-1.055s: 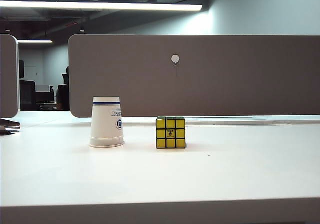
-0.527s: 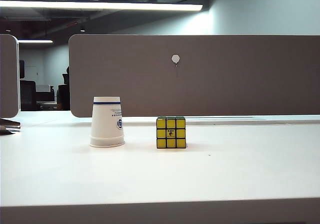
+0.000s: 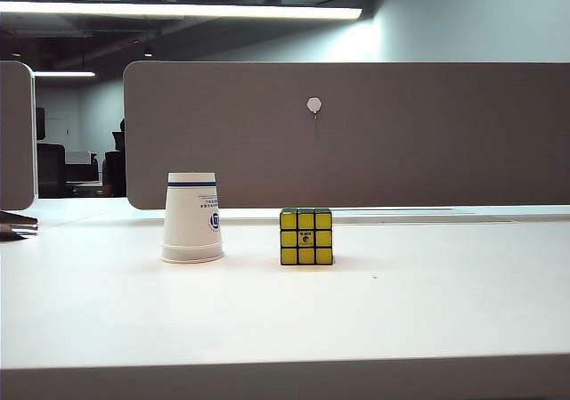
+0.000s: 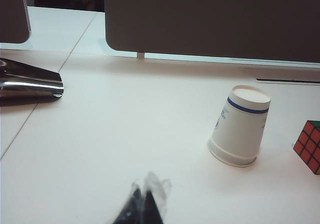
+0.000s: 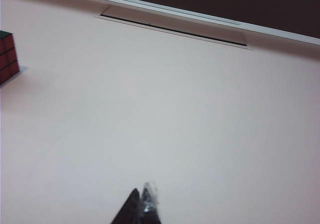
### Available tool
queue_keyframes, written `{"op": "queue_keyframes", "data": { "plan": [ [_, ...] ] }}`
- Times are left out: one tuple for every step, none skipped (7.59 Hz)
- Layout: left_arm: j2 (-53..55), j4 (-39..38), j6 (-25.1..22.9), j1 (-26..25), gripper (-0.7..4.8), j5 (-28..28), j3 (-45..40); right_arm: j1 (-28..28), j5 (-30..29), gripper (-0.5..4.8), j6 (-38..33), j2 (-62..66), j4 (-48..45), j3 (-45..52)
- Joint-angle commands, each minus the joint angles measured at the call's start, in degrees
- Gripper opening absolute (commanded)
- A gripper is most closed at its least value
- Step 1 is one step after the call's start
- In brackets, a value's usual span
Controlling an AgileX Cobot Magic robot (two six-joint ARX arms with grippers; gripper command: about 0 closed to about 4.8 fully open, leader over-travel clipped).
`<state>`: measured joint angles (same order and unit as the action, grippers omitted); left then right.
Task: Carefully pick up the cup on the right and stack it on top of the cup on the left.
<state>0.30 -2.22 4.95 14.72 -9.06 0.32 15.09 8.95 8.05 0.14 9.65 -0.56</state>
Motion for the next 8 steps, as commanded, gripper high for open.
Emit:
{"op": "queue_keyframes", "data": {
  "plan": [
    [0.02, 0.5, -0.02, 0.0, -0.06, 0.07, 0.15, -2.78, -0.09, 0.0, 0.09, -0.07, -3.93, 0.04],
    [0.02, 0.5, -0.02, 0.0, -0.06, 0.07, 0.15, -4.83, -0.09, 0.0, -0.61, -0.07, -4.24, 0.04],
    [0.02, 0.5, -0.02, 0.0, -0.06, 0.07, 0.15, -5.81, -0.09, 0.0, -0.81, -0.07, -4.13, 0.04],
    [0.02, 0.5, -0.04, 0.0, -0.07, 0.07, 0.13, -9.62, -0.15, 0.0, -2.03, -0.07, -4.28, 0.07],
    [0.02, 0.5, -0.04, 0.0, -0.06, 0.07, 0.15, -11.34, -0.63, 0.0, -2.75, -0.07, -4.5, 0.07],
    [0.02, 0.5, -0.11, 0.0, -0.06, 0.04, 0.13, -14.19, -5.49, 0.0, -3.61, -0.07, -4.52, 0.07],
    [0.02, 0.44, -0.24, 0.0, -0.06, 0.04, 0.09, -16.06, -8.13, 0.0, -4.98, -0.07, -3.13, 0.07],
    [0.02, 0.44, -0.24, 0.0, -0.06, 0.04, 0.09, -16.04, -9.31, 0.0, -5.03, -0.07, -3.04, 0.07]
  ]
}}
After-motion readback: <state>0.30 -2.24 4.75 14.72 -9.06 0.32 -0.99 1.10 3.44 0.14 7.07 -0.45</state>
